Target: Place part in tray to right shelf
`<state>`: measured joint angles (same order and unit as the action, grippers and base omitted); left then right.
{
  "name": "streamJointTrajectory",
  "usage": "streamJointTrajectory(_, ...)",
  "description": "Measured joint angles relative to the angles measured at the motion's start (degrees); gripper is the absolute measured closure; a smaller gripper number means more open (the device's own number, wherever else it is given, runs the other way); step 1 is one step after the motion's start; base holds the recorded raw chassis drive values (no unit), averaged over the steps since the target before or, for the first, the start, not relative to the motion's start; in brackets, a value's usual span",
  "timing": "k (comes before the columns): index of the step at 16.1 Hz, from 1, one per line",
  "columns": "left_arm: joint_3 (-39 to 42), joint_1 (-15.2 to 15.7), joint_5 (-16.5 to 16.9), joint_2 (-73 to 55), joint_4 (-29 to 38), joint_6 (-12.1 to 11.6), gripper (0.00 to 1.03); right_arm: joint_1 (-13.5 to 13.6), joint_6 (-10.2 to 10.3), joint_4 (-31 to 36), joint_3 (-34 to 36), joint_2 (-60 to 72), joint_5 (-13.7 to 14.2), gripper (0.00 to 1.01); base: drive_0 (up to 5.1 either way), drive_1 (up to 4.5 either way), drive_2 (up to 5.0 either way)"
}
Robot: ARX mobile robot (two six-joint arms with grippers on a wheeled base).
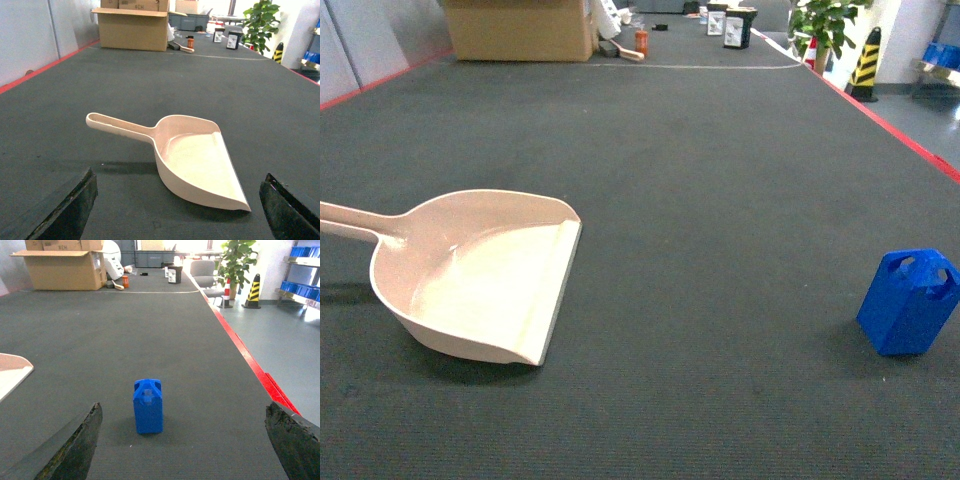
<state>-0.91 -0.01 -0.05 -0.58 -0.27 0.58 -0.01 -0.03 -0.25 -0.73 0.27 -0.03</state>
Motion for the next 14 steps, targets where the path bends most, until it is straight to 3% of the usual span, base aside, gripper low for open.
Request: streamJointTrajectory(14,0.00,0.00,0.00,0.00,0.00,0.00,0.05,0.00,0.00,0.00,0.00,0.00,0.00,0.03,0.0,0.00,0.0)
